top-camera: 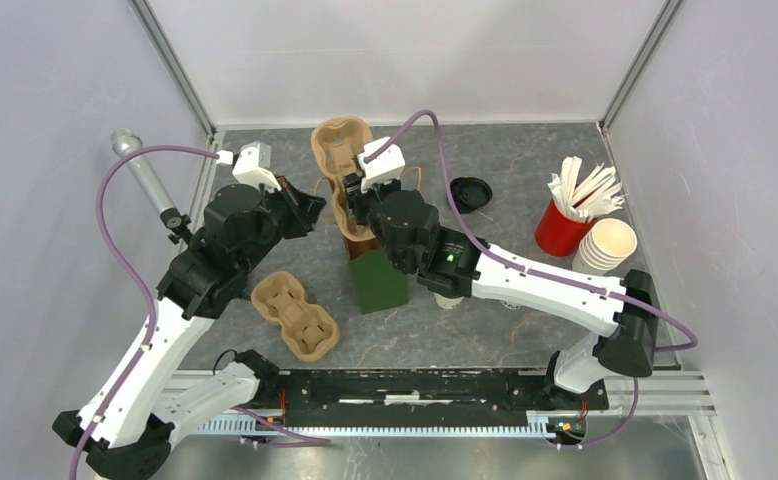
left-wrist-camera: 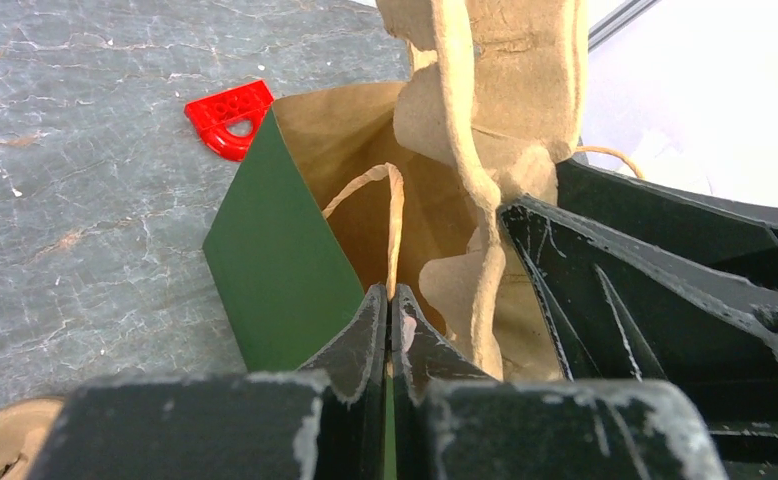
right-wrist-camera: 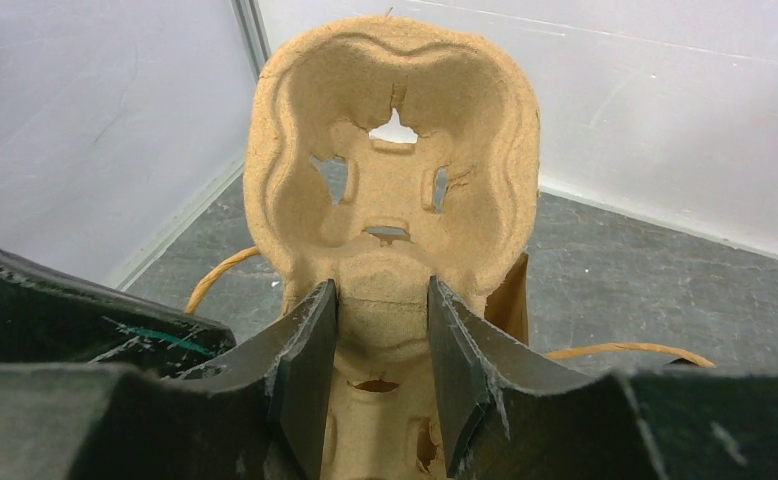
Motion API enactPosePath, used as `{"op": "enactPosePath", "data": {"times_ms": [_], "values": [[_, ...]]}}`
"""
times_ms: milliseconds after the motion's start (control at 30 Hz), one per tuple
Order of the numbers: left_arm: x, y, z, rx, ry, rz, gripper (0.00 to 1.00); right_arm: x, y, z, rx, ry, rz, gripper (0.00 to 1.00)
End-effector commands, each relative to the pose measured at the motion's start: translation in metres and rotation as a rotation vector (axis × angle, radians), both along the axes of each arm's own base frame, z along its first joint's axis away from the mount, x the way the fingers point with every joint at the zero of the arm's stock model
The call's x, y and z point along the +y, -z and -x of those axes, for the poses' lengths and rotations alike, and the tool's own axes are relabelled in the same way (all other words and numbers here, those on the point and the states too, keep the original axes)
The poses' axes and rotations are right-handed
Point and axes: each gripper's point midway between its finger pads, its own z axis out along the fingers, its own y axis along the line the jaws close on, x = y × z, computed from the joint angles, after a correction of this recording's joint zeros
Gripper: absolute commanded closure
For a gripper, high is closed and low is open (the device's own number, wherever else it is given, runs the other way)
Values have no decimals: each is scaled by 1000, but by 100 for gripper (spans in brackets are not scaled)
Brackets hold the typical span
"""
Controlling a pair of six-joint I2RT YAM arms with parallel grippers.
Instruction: Pack the takeout coffee
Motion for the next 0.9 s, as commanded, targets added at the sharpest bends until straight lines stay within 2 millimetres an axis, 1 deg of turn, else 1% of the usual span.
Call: {"op": "enactPosePath", "data": {"times_ms": [0, 167, 400, 867], "values": [[9, -18, 0, -69, -7, -45, 98, 3, -11, -3, 16, 0, -55, 56], [12, -20, 1, -73, -16, -54, 98, 0, 8, -8, 57, 38, -25, 56], [17, -22, 4, -81, -30, -60, 98, -4, 41, -4, 129, 47, 52, 56], [18, -24, 1, -89, -35, -68, 98, 0, 68, 0, 196, 18, 150, 56]]}}
